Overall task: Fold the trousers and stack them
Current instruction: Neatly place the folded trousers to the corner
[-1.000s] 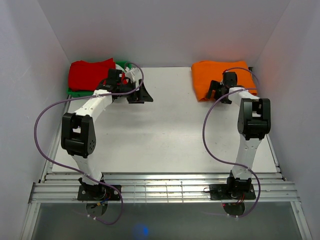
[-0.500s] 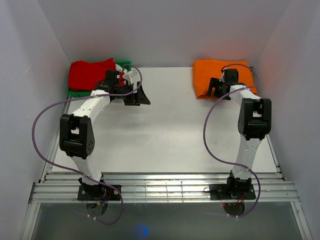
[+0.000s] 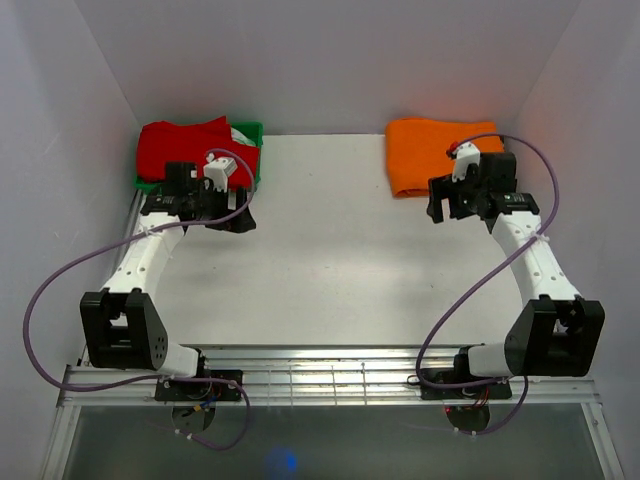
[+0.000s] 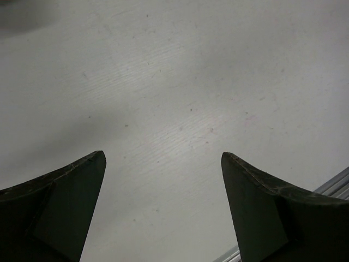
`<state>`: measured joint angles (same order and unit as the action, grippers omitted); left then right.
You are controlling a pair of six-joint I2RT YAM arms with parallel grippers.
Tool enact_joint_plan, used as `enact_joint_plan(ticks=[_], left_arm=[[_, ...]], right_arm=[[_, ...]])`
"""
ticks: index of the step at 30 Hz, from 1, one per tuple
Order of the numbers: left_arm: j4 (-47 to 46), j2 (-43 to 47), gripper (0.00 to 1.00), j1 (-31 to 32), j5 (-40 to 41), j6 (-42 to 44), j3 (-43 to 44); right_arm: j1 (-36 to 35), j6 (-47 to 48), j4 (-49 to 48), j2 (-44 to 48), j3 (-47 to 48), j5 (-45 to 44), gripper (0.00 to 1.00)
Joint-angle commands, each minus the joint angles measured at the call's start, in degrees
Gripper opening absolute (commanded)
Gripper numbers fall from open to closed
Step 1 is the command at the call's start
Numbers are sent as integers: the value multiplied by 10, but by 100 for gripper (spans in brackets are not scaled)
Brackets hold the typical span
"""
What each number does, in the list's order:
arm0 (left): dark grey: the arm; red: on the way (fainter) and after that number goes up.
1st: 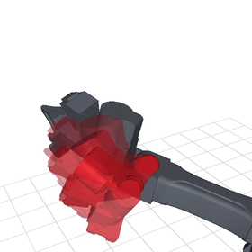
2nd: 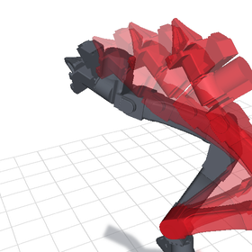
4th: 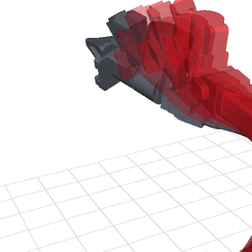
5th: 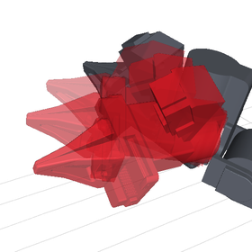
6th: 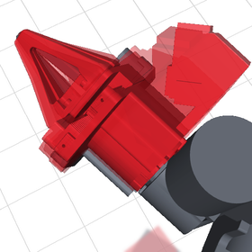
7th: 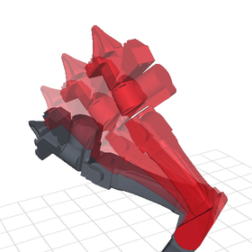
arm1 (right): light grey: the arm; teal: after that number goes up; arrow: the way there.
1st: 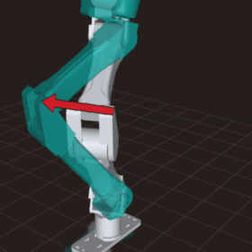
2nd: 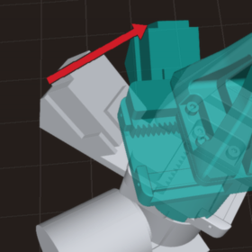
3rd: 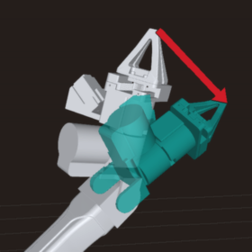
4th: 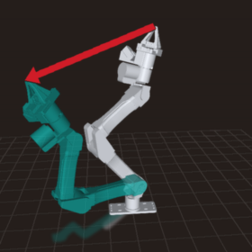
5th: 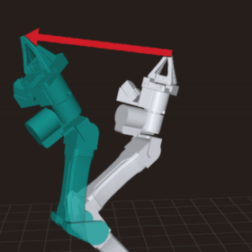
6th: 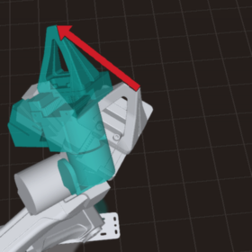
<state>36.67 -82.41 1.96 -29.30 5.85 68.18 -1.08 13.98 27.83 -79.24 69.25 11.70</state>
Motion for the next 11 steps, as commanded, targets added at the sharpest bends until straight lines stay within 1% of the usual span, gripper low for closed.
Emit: enact_joint_plan(ticks=[1,2,4,7,11], left_arm=[[1,39,98,4,57,51,-59],[0,45,98,4,61,51,-71],[-5,63,98,5,64,53,-97],[-6,84,98,4,62,48,-113],[0,95,98,5,43,45,-104]], right_arm=[[3,38,56,35,-104,38,90],[3,39,50,58,-125,40,90],[3,42,43,75,-168,37,90],[2,45,40,101,-195,38,90],[2,46,46,119,-199,42,90]])
